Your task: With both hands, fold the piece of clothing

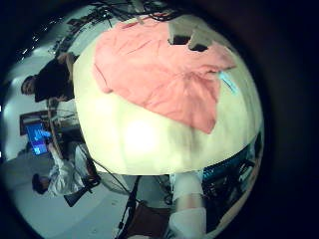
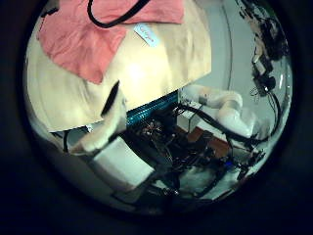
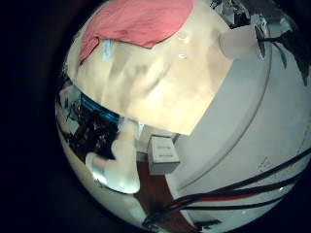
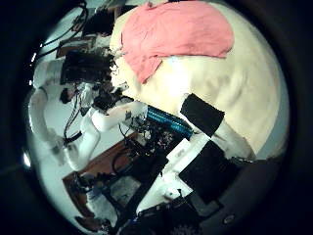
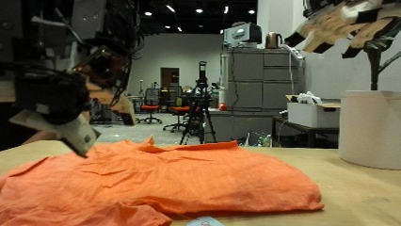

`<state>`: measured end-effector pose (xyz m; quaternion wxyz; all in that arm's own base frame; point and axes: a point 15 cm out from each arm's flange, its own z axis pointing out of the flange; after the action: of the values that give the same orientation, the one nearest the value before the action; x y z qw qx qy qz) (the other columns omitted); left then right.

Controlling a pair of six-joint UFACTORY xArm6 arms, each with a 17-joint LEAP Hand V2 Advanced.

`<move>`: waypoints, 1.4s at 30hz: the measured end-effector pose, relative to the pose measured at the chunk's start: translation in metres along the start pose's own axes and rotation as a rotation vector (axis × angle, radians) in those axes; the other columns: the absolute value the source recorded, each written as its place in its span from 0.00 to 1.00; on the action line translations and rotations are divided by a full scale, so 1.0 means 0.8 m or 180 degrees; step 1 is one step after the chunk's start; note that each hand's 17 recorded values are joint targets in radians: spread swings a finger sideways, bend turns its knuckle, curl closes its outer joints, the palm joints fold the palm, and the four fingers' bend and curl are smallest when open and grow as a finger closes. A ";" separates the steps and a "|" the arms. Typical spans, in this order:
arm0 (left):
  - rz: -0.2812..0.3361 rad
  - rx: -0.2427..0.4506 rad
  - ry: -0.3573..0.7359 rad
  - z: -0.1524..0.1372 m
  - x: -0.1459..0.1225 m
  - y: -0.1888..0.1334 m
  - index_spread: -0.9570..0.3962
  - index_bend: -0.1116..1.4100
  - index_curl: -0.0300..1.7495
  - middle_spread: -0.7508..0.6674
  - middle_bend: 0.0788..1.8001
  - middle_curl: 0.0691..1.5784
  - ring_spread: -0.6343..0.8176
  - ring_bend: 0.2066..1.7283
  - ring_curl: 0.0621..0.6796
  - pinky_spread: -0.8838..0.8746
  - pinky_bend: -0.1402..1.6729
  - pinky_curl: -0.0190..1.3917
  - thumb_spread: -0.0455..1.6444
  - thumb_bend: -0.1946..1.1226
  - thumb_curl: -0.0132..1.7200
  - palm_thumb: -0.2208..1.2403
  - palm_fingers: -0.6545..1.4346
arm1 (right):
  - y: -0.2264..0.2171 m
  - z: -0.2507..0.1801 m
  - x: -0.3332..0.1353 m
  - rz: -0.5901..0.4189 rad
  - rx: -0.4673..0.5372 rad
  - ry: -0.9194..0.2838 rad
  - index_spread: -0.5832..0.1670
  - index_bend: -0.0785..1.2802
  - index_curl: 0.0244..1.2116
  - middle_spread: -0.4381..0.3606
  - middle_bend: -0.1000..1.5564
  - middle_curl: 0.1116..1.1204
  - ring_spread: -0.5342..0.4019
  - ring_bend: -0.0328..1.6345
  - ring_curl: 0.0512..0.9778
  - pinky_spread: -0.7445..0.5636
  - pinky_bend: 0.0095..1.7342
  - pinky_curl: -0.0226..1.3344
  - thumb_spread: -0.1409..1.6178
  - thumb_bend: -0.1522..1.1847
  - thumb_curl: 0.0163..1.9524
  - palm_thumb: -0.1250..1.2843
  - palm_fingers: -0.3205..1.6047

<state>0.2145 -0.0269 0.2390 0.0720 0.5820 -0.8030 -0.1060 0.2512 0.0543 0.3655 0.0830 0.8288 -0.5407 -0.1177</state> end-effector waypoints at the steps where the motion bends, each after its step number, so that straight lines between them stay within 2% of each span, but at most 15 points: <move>1: 0.0041 -0.0005 -0.0031 0.009 -0.002 -0.003 0.73 0.15 0.18 0.57 0.07 0.19 0.63 0.28 0.18 0.61 0.30 0.23 0.65 0.12 0.21 0.48 0.38 | -0.001 -0.001 0.002 0.0006 -0.0010 0.0016 0.34 0.20 0.30 0.60 0.18 0.23 0.79 0.17 0.21 0.85 0.11 0.18 0.75 0.10 0.14 0.59 0.39; 6: 0.0228 -0.0049 -0.0068 0.046 -0.006 -0.020 0.74 0.16 0.17 0.61 0.07 0.19 0.65 0.28 0.19 0.63 0.33 0.24 0.64 0.12 0.20 0.44 0.36 | 0.003 -0.008 0.004 0.0006 -0.0035 0.0044 0.34 0.20 0.30 0.60 0.18 0.23 0.79 0.17 0.21 0.85 0.10 0.17 0.74 0.10 0.14 0.60 0.39; 9: 0.0293 -0.0158 -0.0090 0.065 -0.009 -0.025 0.75 0.16 0.16 0.63 0.07 0.19 0.68 0.28 0.20 0.66 0.33 0.24 0.63 0.12 0.20 0.42 0.34 | 0.004 -0.007 0.008 0.0011 -0.0053 0.0085 0.34 0.20 0.30 0.60 0.18 0.23 0.79 0.17 0.20 0.85 0.10 0.17 0.74 0.10 0.14 0.60 0.40; 17: 0.0373 -0.0257 -0.0192 0.098 -0.015 -0.039 0.76 0.17 0.16 0.69 0.08 0.19 0.73 0.27 0.19 0.68 0.34 0.24 0.60 0.12 0.19 0.39 0.32 | 0.013 0.000 0.007 -0.0053 -0.0215 0.0167 0.34 0.20 0.31 0.58 0.18 0.23 0.78 0.16 0.20 0.85 0.10 0.17 0.74 0.10 0.14 0.61 0.40; 25: 0.0310 -0.0280 -0.0294 0.124 -0.016 -0.048 0.82 0.19 0.17 0.61 0.14 0.21 0.72 0.23 0.17 0.67 0.30 0.23 0.58 0.12 0.19 0.39 0.38 | 0.013 0.009 0.004 -0.0086 -0.0322 0.0152 0.34 0.20 0.31 0.58 0.18 0.24 0.78 0.16 0.20 0.85 0.10 0.17 0.75 0.10 0.14 0.60 0.39; 27: 0.0297 -0.0328 -0.0350 0.128 -0.017 -0.048 0.82 0.19 0.18 0.59 0.15 0.21 0.69 0.23 0.17 0.66 0.29 0.22 0.58 0.12 0.19 0.39 0.40 | 0.012 0.010 0.004 -0.0095 -0.0338 0.0151 0.34 0.20 0.31 0.58 0.18 0.24 0.78 0.16 0.20 0.85 0.10 0.17 0.75 0.10 0.14 0.60 0.39; 28: 0.0280 -0.0335 -0.0370 0.128 -0.018 -0.049 0.81 0.19 0.18 0.55 0.20 0.23 0.66 0.23 0.17 0.64 0.28 0.22 0.58 0.12 0.19 0.39 0.44 | 0.011 0.011 0.003 -0.0097 -0.0351 0.0149 0.34 0.20 0.31 0.58 0.18 0.24 0.78 0.16 0.20 0.85 0.10 0.17 0.75 0.10 0.14 0.60 0.39; 30: 0.0263 -0.0341 -0.0390 0.127 -0.019 -0.049 0.80 0.19 0.18 0.52 0.22 0.24 0.63 0.23 0.16 0.63 0.27 0.21 0.58 0.13 0.19 0.39 0.46 | 0.011 0.013 0.003 -0.0102 -0.0364 0.0147 0.34 0.19 0.30 0.58 0.18 0.24 0.78 0.16 0.20 0.85 0.10 0.17 0.75 0.10 0.14 0.60 0.38; 31: 0.0232 -0.0340 -0.0417 0.125 -0.022 -0.050 0.77 0.19 0.18 0.48 0.29 0.25 0.55 0.24 0.15 0.58 0.27 0.20 0.58 0.13 0.19 0.40 0.54 | 0.011 0.013 0.003 -0.0101 -0.0365 0.0144 0.34 0.19 0.30 0.58 0.18 0.24 0.78 0.16 0.20 0.85 0.10 0.17 0.75 0.10 0.14 0.60 0.38; 32: 0.0214 -0.0330 -0.0425 0.123 -0.023 -0.051 0.74 0.18 0.18 0.45 0.34 0.28 0.48 0.27 0.18 0.53 0.28 0.21 0.58 0.14 0.19 0.42 0.59 | 0.011 0.013 0.003 -0.0103 -0.0366 0.0146 0.33 0.20 0.30 0.58 0.18 0.24 0.78 0.16 0.20 0.84 0.10 0.17 0.75 0.10 0.14 0.60 0.38; 36: 0.0169 -0.0283 -0.0464 0.118 -0.027 -0.054 0.67 0.18 0.19 0.36 0.41 0.35 0.31 0.36 0.27 0.37 0.38 0.24 0.59 0.14 0.20 0.48 0.67 | 0.012 0.012 0.003 -0.0104 -0.0357 0.0148 0.33 0.19 0.30 0.58 0.18 0.24 0.77 0.16 0.20 0.84 0.10 0.17 0.76 0.10 0.14 0.59 0.38; 39: 0.0155 -0.0322 -0.0463 0.120 -0.028 -0.053 0.62 0.19 0.19 0.31 0.43 0.39 0.20 0.45 0.36 0.28 0.45 0.28 0.59 0.14 0.21 0.51 0.71 | 0.012 0.011 0.004 -0.0106 -0.0349 0.0155 0.34 0.19 0.30 0.58 0.18 0.24 0.77 0.16 0.20 0.84 0.10 0.17 0.76 0.10 0.13 0.59 0.38; 42: 0.0159 -0.0382 -0.0459 0.121 -0.028 -0.054 0.57 0.20 0.20 0.27 0.44 0.43 0.14 0.51 0.44 0.21 0.51 0.31 0.60 0.14 0.21 0.53 0.73 | 0.011 0.014 0.004 -0.0106 -0.0381 0.0148 0.34 0.19 0.29 0.58 0.18 0.25 0.77 0.16 0.20 0.84 0.10 0.18 0.77 0.10 0.13 0.59 0.38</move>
<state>0.2381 -0.0100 0.1345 0.0513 0.5474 -0.8126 -0.1937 0.2416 0.0478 0.3565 0.1429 0.8338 -0.5167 -0.1320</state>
